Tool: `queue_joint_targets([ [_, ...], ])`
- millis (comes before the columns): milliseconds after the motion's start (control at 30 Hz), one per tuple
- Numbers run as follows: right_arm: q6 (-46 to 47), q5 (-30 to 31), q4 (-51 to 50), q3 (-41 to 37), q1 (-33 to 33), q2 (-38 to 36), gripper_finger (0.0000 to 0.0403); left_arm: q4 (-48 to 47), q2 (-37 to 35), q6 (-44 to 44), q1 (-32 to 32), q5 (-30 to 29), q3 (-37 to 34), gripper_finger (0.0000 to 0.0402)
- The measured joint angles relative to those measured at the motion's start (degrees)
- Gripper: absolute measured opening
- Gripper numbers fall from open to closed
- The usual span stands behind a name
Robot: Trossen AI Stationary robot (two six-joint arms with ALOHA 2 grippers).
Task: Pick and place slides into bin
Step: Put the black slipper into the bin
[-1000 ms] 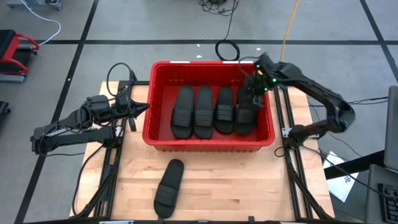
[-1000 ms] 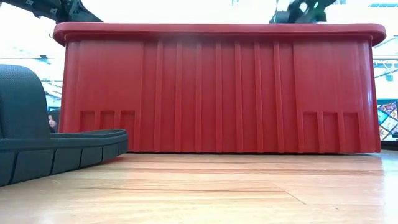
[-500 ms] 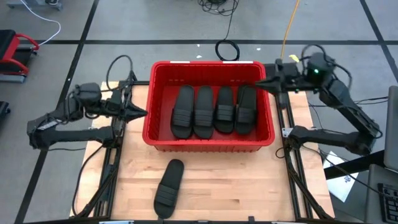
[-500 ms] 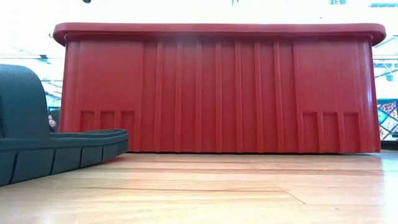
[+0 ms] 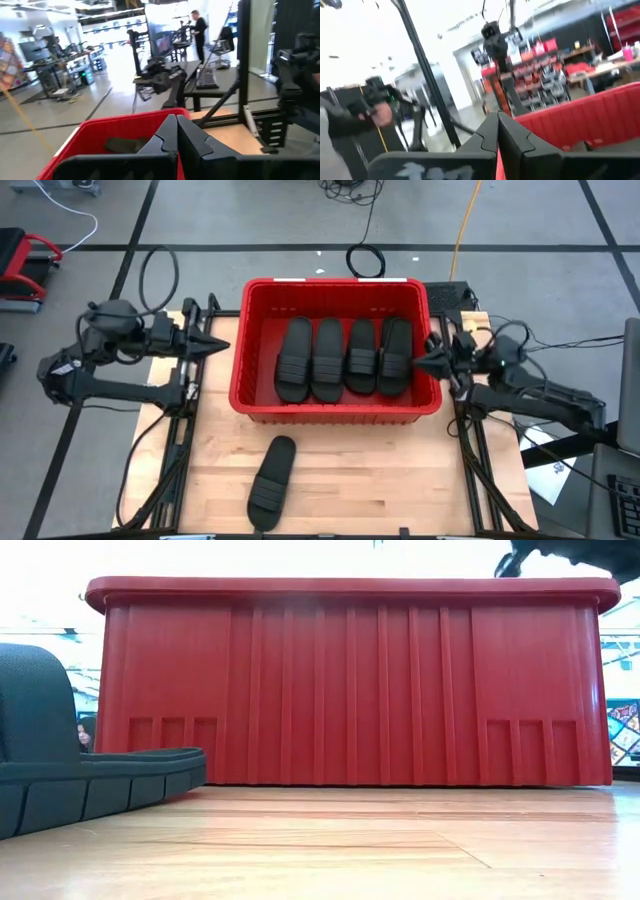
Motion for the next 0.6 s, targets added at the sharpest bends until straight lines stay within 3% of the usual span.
queue_joint_targets([
  [133, 0.47, 6.45, 6.55, -5.98, 7.24, -4.56, 0.0000, 0.01, 0.04, 0.41, -2.22, -5.41, 0.00, 0.0001],
  [367, -2.24, 13.12, 4.02, -6.66, 20.18, -4.43, 0.0000, -0.69, 0.02, 0.59, -3.60, -9.38, 0.00, 0.0001],
  [500, -4.82, 21.34, -2.07, -6.65, 27.49, -4.33, 0.0000, -2.08, -0.05, -1.23, -3.58, -7.55, 0.00, 0.0001],
  [600, -11.58, 28.79, 1.61, -6.74, 32.08, -4.22, 0.0000, -5.94, 0.02, -1.85, -3.65, -2.56, 0.00, 0.0000],
])
